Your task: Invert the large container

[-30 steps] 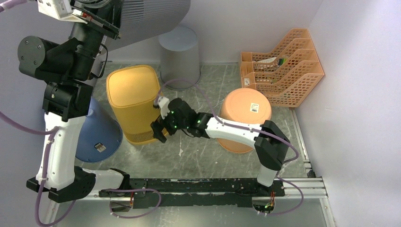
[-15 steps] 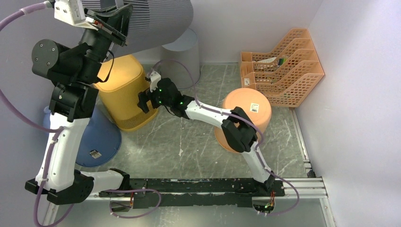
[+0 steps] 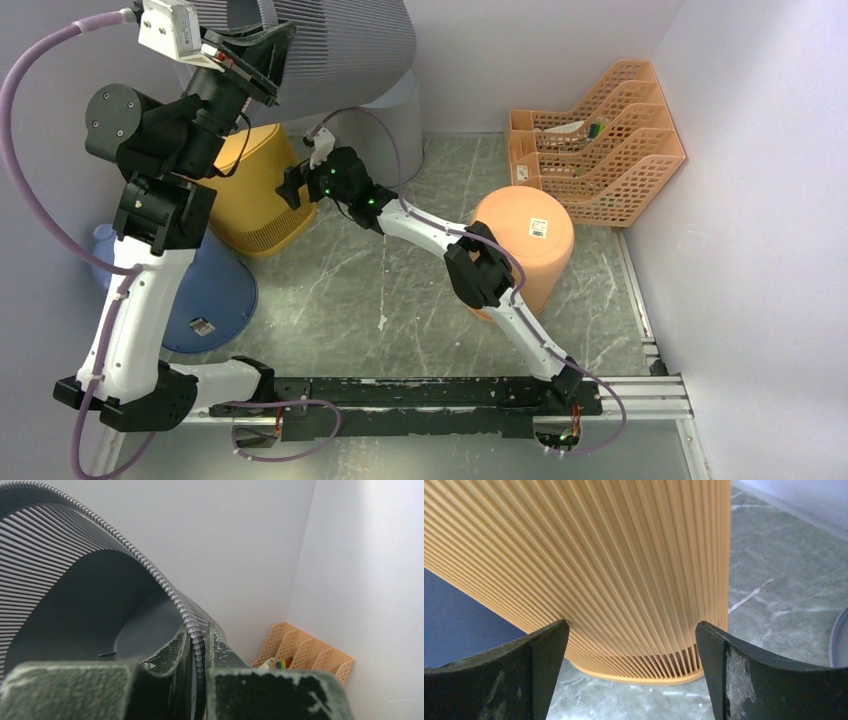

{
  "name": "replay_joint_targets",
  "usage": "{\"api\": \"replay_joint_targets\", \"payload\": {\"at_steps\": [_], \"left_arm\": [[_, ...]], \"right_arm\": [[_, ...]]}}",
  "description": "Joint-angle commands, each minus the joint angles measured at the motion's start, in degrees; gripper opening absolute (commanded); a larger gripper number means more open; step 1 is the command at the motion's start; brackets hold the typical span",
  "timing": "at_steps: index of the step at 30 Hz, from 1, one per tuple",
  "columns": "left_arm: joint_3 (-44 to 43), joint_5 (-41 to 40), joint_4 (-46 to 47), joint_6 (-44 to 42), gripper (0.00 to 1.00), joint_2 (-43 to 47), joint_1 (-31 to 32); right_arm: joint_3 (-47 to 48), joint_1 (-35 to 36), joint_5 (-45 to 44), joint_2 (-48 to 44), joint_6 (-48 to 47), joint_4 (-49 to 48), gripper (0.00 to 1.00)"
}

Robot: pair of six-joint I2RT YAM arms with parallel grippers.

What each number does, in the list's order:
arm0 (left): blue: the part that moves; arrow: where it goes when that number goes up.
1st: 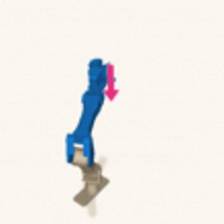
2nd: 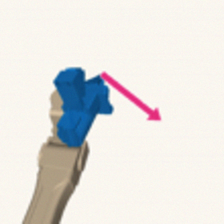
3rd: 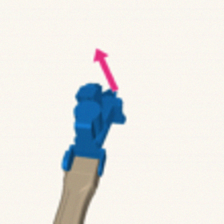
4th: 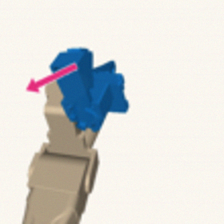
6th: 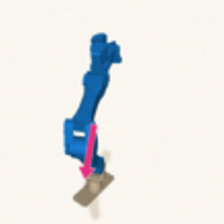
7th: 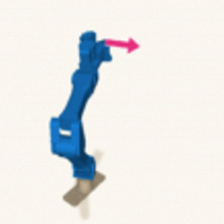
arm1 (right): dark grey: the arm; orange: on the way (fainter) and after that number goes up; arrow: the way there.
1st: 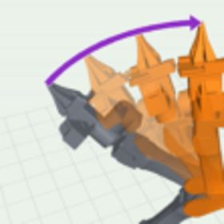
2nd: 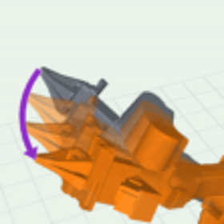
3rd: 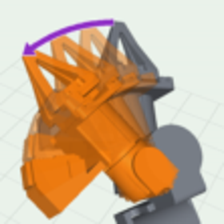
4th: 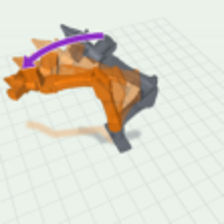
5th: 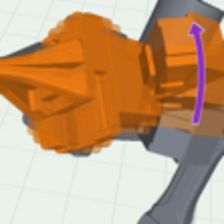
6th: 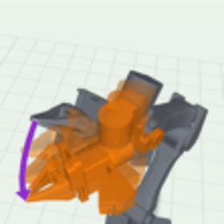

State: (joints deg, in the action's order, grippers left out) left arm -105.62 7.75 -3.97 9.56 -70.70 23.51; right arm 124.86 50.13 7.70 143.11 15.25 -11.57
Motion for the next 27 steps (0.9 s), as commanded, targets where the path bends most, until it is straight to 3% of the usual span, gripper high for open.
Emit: {"api": "replay_joint_targets", "payload": {"at_steps": [1, 11, 17, 27], "left_arm": [[-0.73, 1.77, 11.67, -3.38, 0.07, 1.85, 0.14], [-0.82, 1.61, 12.06, -1.03, 0.07, 2.09, 0.14], [-2.02, 2.64, 11.67, 1.71, 0.07, 3.01, 0.14], [-1.3, 0.01, 12.98, 0.73, 0.07, 5.18, 0.14]], "right_arm": [[-1.41, -1.74, -1.36, -3.86, -0.58, -3.54, 1.0], [-30.1, -0.19, -3.4, -29.92, -4.08, -2.09, 1.0], [-40.64, 1.09, -6.45, -41.57, -5.78, 2.53, 1.0], [-56.46, 1.26, -20.21, -61.75, -6.25, 13.55, 1.0]]}}
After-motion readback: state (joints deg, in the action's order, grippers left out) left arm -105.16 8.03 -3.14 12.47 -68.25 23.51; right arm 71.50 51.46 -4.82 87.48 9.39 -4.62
